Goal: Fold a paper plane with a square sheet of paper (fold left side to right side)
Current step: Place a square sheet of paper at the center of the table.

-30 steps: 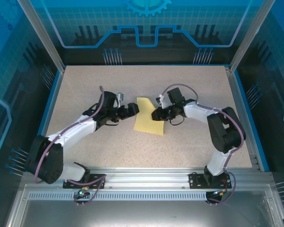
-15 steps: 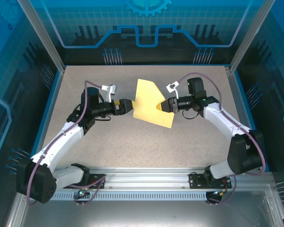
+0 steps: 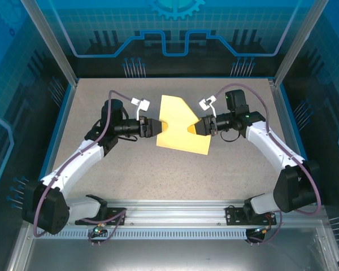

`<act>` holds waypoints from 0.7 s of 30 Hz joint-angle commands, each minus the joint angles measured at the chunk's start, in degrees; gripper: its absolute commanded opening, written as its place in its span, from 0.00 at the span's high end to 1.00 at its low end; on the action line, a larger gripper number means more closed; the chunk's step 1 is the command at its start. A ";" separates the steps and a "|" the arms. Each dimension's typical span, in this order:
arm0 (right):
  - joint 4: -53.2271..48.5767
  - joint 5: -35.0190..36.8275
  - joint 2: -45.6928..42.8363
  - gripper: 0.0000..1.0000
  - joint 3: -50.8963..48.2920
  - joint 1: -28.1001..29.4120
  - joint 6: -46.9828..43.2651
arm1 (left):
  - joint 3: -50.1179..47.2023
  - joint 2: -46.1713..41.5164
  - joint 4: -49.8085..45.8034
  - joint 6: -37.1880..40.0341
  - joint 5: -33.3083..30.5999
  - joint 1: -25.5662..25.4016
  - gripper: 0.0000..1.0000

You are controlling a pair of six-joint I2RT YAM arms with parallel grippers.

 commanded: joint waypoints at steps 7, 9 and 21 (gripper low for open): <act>-2.47 4.95 0.18 0.69 1.26 -1.05 0.10 | 0.67 0.06 -0.72 1.51 1.18 -1.42 0.94; -1.27 9.99 -1.46 0.54 -0.35 -3.17 1.73 | 0.10 -0.16 -2.36 1.64 -1.03 -1.39 0.98; -4.20 48.06 -8.47 0.11 -7.49 -7.03 7.10 | -5.27 12.62 -1.25 -4.79 -9.75 -1.50 0.97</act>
